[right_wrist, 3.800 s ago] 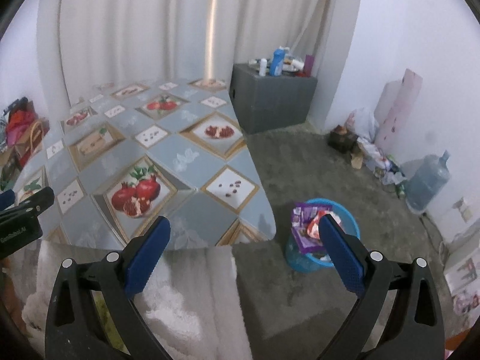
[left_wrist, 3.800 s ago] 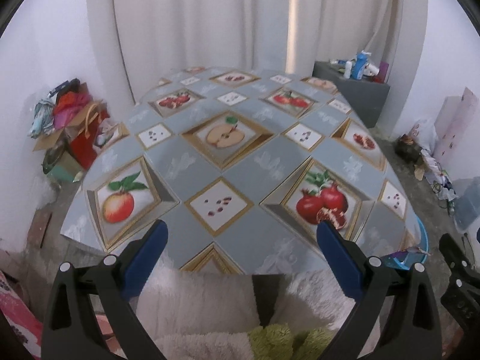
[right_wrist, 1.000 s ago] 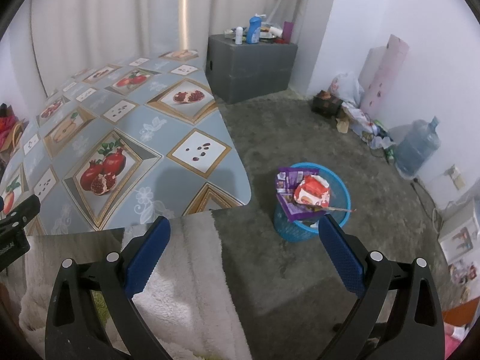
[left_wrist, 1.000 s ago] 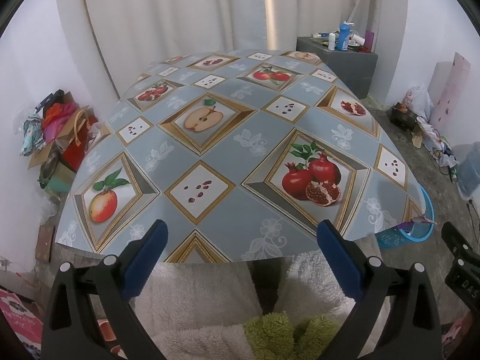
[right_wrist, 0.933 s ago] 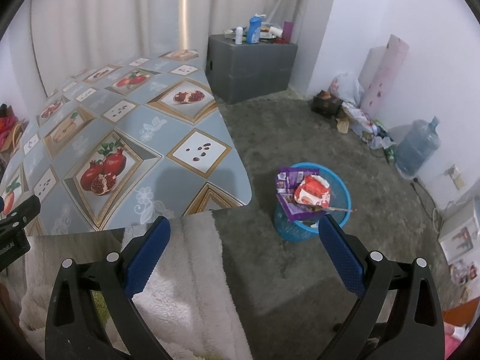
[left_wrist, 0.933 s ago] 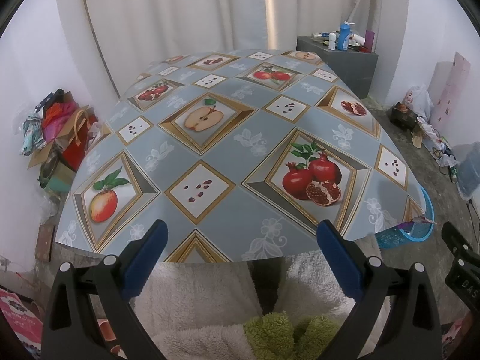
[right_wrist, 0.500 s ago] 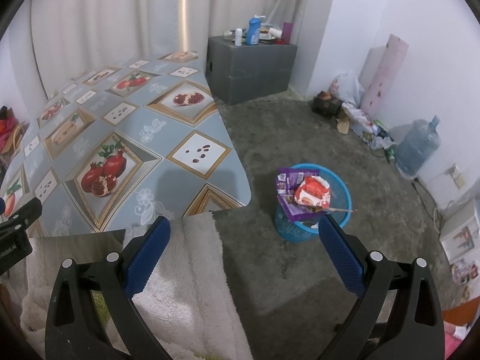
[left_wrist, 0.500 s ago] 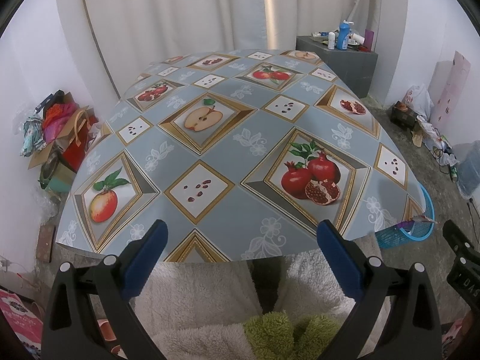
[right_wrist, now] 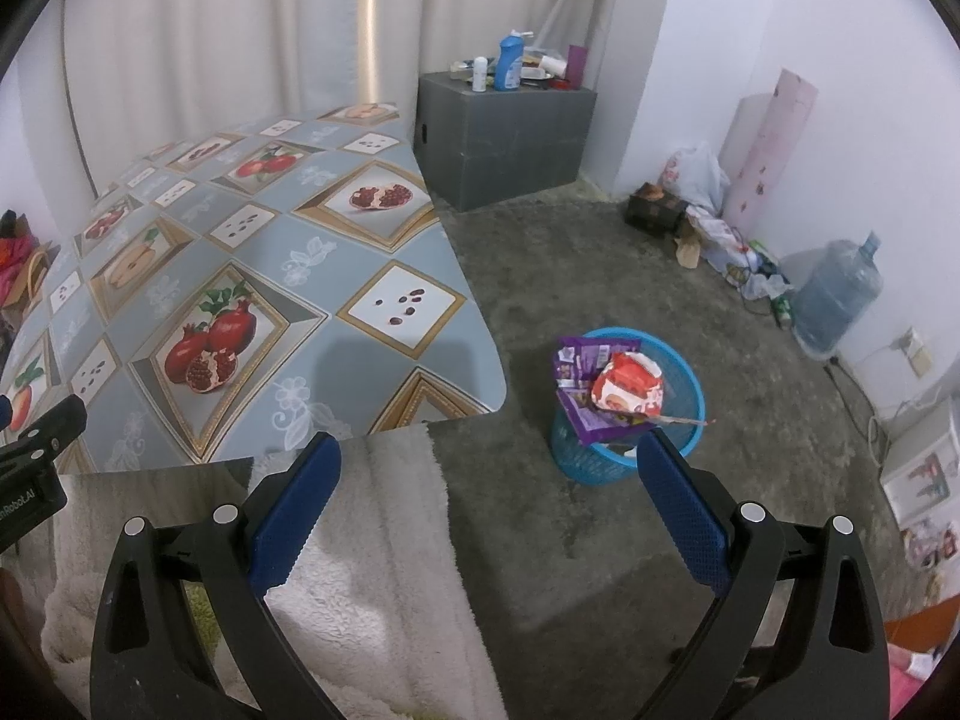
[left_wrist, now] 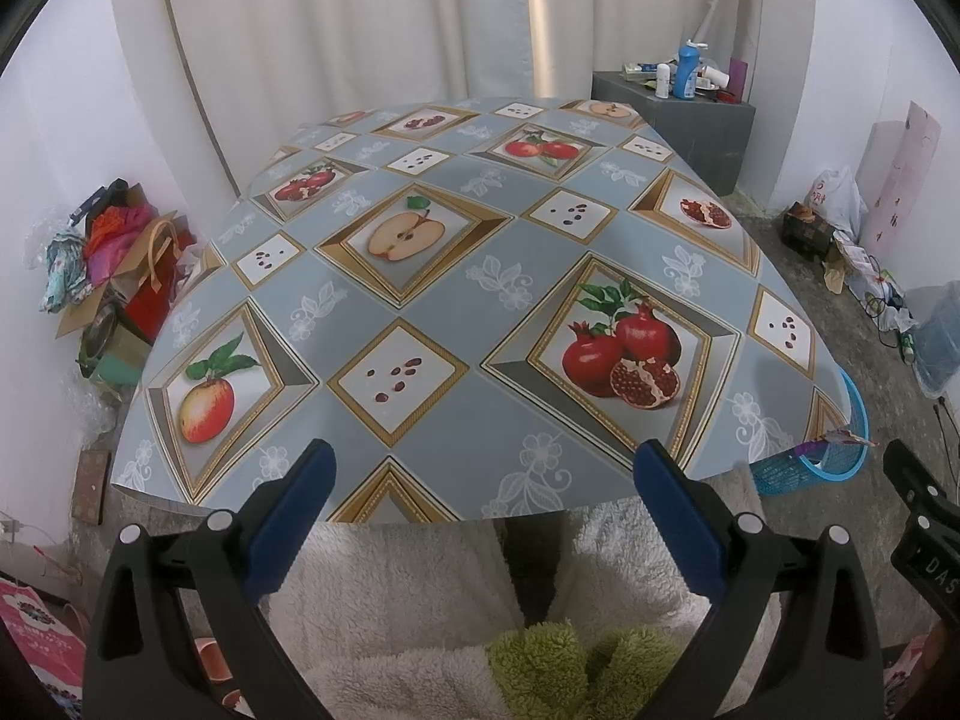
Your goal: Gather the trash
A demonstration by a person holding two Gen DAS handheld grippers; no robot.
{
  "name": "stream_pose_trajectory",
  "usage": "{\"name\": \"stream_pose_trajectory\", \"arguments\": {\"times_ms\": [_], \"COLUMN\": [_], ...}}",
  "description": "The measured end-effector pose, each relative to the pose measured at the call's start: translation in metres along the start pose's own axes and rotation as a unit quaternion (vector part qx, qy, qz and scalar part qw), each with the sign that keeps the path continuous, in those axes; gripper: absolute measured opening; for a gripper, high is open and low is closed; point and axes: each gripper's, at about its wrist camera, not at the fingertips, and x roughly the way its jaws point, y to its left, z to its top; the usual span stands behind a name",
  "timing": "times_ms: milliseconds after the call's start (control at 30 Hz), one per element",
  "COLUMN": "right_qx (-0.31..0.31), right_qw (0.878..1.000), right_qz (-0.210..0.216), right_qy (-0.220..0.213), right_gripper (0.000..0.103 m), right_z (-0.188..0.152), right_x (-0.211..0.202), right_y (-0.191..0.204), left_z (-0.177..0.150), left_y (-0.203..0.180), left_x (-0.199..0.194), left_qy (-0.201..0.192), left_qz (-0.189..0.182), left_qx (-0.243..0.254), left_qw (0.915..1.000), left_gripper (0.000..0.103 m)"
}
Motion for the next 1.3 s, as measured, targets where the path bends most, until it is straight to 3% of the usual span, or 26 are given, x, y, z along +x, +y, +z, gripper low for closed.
{"name": "stream_pose_trajectory", "arguments": {"times_ms": [1300], "right_qx": [0.006], "right_qw": [1.0], "right_qz": [-0.002], "right_qy": [0.0], "right_gripper": [0.095], "right_z": [-0.0015], "right_x": [-0.0013], "right_y": [0.005], "left_z": [-0.0004], "left_y": [-0.0005], "left_x": [-0.0001], "left_qy": [0.001], "left_qz": [0.0], "left_qx": [0.0], "left_qw": [1.0], "left_gripper": [0.097]}}
